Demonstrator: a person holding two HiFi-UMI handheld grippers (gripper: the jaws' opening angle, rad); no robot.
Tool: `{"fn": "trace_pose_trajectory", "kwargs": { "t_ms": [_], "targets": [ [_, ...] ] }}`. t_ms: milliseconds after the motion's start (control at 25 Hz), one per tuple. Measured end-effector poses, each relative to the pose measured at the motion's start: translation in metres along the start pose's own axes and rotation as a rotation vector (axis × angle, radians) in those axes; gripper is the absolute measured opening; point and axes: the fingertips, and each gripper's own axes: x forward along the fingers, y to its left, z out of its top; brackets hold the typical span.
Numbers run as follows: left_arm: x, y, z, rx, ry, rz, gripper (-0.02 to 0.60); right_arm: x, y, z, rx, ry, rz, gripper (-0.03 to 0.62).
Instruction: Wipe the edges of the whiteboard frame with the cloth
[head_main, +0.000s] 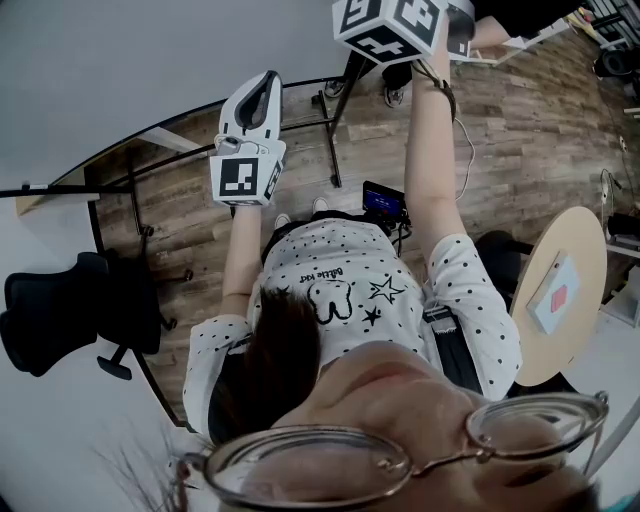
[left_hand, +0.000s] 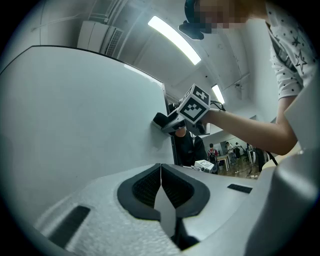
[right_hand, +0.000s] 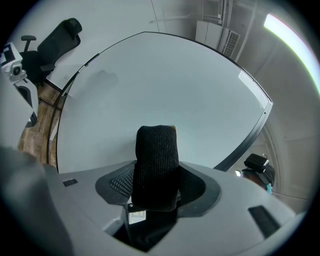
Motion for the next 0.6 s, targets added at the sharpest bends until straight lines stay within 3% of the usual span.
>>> {"fn": "trace_pose_trajectory", "kwargs": {
  "t_ms": [600],
  "targets": [
    [0.0,0.003,0.0,-0.003,0.005,-0.021,0.02,0.002,0.024,-0.009,0.024,0.011,0.033,0.238]
  ]
}}
